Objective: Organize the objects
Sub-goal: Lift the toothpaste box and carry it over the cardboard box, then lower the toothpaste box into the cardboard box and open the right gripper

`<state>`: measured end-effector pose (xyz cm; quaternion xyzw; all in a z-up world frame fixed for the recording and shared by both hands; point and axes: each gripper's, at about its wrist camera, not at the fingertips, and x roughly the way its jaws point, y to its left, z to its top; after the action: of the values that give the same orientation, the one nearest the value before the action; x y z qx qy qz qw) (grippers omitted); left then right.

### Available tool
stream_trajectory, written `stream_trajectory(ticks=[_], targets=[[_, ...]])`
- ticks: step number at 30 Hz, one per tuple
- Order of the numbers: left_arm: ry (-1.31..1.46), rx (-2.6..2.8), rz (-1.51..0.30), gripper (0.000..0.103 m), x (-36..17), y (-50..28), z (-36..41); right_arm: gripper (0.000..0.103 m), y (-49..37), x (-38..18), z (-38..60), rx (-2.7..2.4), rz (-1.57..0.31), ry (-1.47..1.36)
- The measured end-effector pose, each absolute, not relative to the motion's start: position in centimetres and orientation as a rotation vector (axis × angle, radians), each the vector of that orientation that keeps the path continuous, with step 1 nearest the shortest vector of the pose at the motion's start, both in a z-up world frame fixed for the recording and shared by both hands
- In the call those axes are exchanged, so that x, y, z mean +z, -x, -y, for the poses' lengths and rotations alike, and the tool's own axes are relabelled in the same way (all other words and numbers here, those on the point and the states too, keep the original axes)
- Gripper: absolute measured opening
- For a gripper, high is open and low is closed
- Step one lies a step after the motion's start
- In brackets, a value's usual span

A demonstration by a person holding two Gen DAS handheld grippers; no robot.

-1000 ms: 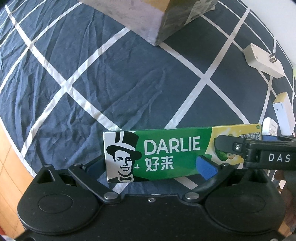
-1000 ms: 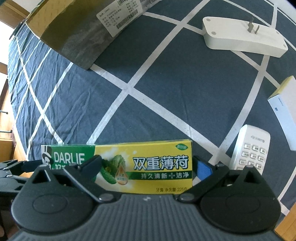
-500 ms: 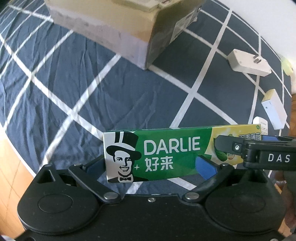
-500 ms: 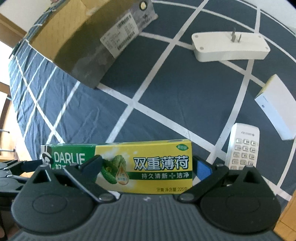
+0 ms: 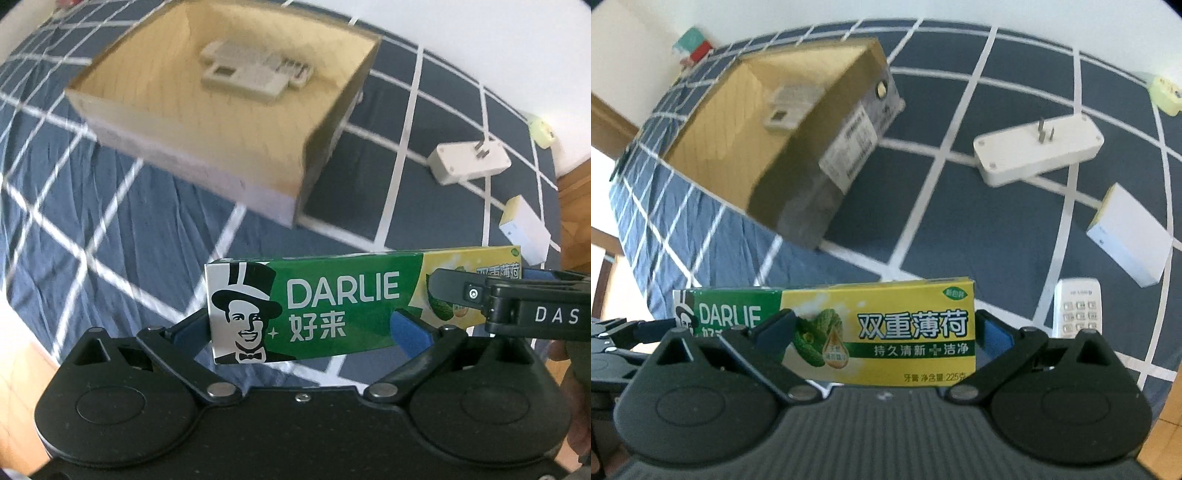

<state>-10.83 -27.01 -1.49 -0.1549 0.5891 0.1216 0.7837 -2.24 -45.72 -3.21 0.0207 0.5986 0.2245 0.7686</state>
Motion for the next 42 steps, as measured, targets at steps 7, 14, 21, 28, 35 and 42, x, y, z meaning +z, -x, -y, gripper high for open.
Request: stream_trajectory(ticks=[7,14,21,28,35,42], targets=[[0.276,0.206,-1.237,0.101,1.0,9.6,24.1,0.101,2.1,-0.6,43.1,0.431,-1.240,-0.096],[0.211,0.142,-1.214,0.101,3.0,7.9,20.3,0.101,1.5,1.4,39.5,0.364,-1.194,-0.150],[0.147,0.072,-1.196,0.101,3.8,5.9,16.5,0.101,0.5,2.1,36.1,0.288,-1.158,-0.210],[0.117,0.031,-1.190,0.101,4.3,4.7,12.6,0.101,-0.1,2.5,32.4,0.239,-1.141,-0.243],[0.100,0.002,-1.175,0.101,4.8,3.3,8.8,0.101,-1.6,3.1,28.7,0.207,-1.126,-0.254],[0.092,-0.011,-1.171,0.101,4.6,0.8,5.8,0.101,-4.0,3.2,25.6,0.174,-1.124,-0.250]])
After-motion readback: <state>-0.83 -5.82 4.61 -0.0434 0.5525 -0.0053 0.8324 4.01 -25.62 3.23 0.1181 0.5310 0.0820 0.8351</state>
